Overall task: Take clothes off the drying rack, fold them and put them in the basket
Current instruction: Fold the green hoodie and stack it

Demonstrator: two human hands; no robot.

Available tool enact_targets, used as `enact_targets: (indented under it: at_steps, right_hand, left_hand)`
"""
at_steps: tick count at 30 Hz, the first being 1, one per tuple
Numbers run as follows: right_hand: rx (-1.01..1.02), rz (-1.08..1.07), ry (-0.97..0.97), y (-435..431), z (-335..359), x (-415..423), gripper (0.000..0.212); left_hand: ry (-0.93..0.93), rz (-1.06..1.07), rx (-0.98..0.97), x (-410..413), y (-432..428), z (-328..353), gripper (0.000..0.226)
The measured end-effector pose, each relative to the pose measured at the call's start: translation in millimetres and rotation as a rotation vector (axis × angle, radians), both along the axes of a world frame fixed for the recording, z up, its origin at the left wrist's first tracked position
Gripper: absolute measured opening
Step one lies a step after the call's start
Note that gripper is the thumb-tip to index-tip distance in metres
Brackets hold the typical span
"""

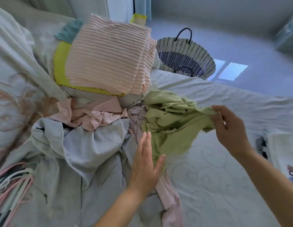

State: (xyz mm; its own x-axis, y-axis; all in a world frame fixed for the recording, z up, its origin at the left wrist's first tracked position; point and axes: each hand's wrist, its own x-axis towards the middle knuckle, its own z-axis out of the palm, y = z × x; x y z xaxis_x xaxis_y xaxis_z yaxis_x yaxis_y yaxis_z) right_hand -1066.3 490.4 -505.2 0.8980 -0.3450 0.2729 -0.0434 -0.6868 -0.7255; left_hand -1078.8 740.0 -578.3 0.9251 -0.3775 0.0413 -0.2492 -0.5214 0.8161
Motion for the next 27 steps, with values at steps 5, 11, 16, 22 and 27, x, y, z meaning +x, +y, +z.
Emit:
enact_targets:
  at_steps: [5, 11, 16, 22, 27]
  right_hand:
    - [-0.284, 0.203, -0.106, -17, 86, -38, 0.020]
    - [-0.378, 0.316, -0.141, -32, 186, -92, 0.022]
    - [-0.408, 0.376, -0.092, -41, 246, -151, 0.022]
    - [-0.488, 0.403, -0.114, -62, 283, -214, 0.023]
    - [-0.466, 0.385, -0.212, -67, 306, -251, 0.019]
  left_hand:
    - [-0.043, -0.001, -0.078, -23, -11, 87, 0.072]
    - [-0.183, -0.085, -0.084, -56, -31, 203, 0.072]
    - [-0.184, -0.126, -0.077, -81, -48, 283, 0.081]
    - [-0.228, -0.199, -0.054, -106, -63, 317, 0.077]
    - [-0.148, -0.271, -0.106, -126, -87, 329, 0.061]
